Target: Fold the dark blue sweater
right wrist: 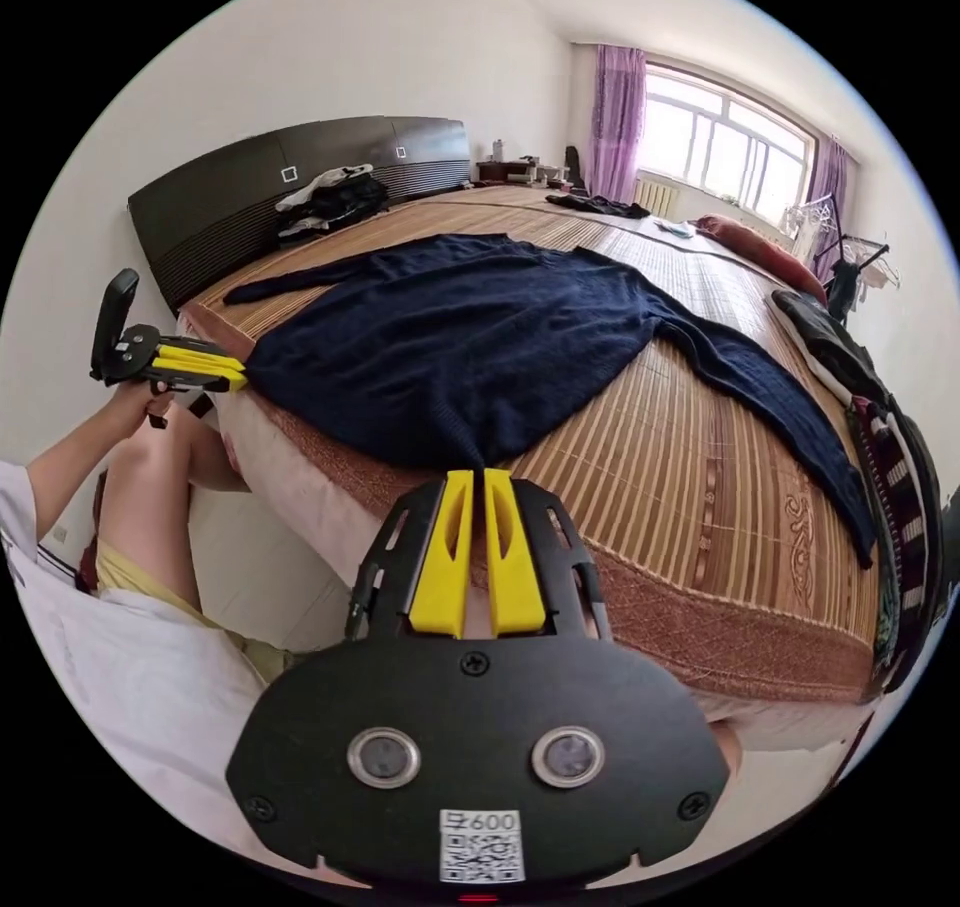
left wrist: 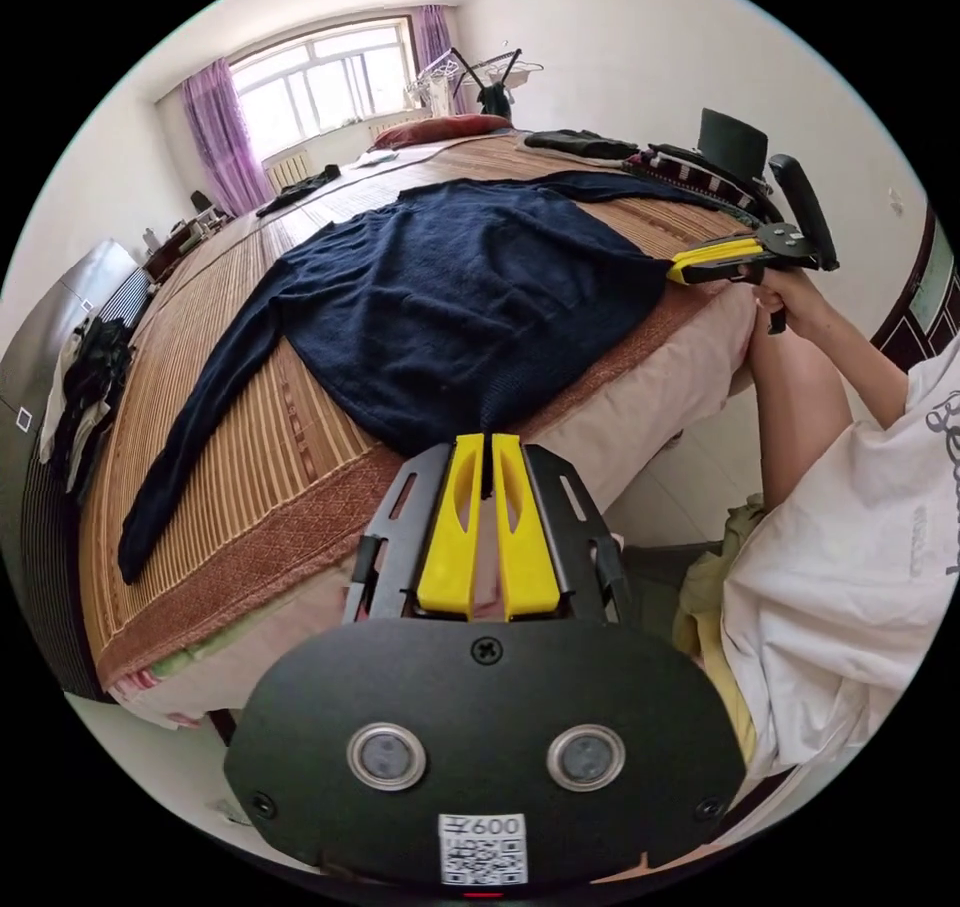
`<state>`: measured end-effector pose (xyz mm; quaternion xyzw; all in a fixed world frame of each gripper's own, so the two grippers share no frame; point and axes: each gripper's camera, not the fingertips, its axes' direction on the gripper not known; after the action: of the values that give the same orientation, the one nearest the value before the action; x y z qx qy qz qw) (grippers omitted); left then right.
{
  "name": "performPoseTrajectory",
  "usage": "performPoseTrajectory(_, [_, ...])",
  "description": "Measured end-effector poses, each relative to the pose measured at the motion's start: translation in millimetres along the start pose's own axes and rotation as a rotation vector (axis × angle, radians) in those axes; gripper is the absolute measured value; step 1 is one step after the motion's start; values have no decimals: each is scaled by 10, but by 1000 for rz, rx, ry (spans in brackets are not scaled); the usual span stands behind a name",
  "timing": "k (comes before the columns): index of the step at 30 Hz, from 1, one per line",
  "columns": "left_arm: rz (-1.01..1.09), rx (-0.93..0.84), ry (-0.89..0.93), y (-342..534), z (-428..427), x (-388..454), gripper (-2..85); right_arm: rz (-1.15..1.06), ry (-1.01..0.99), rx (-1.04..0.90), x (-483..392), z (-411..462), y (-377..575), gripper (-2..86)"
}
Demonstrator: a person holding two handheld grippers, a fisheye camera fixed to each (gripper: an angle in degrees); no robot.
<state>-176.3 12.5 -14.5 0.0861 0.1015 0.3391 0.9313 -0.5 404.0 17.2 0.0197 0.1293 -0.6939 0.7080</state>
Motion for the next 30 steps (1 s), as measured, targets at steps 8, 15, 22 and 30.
performPoseTrajectory(8, [-26,30,-65,282,-295,-33,15,-247,79,-126,-479,-730,-6,-9])
performPoseTrajectory(15, [-32,-60,16,449,-85,-43,18,-188,7,-272,-577,-412,142,-8])
performPoseTrajectory(22, [-122,-48,13,725,-130,-70,27,-40,-65,-104,-416,-937,362,-3])
performPoseTrajectory(30, [23,10,-188,776,-188,347,89,-10,-186,-107,-490,-900,597,81])
